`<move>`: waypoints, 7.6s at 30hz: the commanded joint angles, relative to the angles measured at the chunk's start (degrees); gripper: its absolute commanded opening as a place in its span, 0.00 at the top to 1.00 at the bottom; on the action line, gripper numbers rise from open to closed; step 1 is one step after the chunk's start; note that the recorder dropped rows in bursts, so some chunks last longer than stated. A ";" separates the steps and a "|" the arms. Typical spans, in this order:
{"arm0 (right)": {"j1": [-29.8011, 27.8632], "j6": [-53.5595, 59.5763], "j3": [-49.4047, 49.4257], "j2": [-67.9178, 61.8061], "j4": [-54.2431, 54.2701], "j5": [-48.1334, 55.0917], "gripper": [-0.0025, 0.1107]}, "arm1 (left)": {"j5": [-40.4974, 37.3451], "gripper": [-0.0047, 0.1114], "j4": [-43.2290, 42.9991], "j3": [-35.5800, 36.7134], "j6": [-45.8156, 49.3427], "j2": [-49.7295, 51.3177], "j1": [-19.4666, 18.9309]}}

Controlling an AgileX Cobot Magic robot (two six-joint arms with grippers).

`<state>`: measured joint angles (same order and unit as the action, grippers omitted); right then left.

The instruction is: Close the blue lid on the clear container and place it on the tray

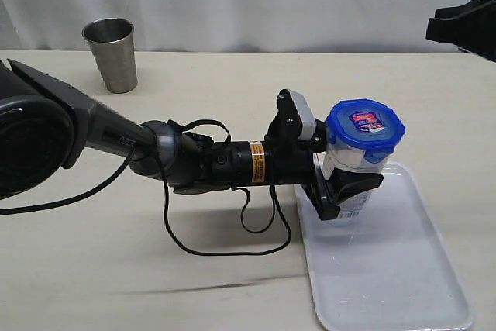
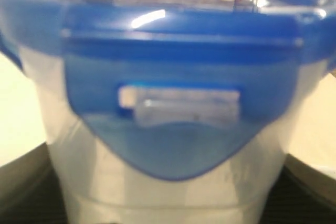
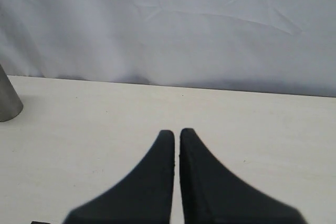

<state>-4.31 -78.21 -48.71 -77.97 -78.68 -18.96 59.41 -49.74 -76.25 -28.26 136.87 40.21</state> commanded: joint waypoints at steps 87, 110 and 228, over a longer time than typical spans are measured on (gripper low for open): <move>-0.30 1.10 0.15 0.19 -0.15 -5.16 0.94 | -12.08 0.96 -42.97 -0.56 -32.74 -13.87 -15.65; -0.30 1.10 6.76 21.64 0.48 -10.32 0.94 | -49.83 0.96 -45.36 11.50 -56.03 -42.00 -15.52; -0.30 10.92 19.42 36.78 15.51 -14.50 0.94 | -60.73 0.96 43.41 25.33 30.57 -72.73 -8.10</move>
<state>-4.31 -67.00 -29.36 -41.48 -63.37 -33.07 -0.86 -24.76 -51.37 -22.47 66.28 29.54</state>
